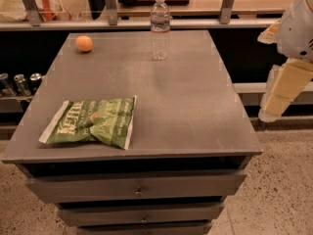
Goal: Move water bottle near green jalapeno chip bag
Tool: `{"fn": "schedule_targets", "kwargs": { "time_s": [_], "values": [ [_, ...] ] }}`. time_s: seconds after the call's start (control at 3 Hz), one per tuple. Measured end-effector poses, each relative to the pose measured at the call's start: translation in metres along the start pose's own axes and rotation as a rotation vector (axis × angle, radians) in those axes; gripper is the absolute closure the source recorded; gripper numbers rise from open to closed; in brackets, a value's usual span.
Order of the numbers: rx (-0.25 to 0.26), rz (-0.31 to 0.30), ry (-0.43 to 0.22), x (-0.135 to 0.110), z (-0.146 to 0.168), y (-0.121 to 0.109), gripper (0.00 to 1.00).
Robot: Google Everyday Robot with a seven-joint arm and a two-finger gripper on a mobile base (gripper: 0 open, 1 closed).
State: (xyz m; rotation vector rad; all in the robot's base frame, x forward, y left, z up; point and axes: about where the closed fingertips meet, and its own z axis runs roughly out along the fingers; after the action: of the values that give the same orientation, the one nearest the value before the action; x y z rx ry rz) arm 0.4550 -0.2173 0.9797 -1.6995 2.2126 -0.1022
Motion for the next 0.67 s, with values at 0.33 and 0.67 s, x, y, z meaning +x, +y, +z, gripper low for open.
{"fn": "schedule_targets", "kwargs": {
  "time_s": [0.33,0.67],
  "values": [
    [0.003,0.03,-0.084,-0.019,0.019,-0.045,0.0],
    [-0.011,0.15,-0.216,-0.041,0.06,-0.102,0.0]
  ]
}}
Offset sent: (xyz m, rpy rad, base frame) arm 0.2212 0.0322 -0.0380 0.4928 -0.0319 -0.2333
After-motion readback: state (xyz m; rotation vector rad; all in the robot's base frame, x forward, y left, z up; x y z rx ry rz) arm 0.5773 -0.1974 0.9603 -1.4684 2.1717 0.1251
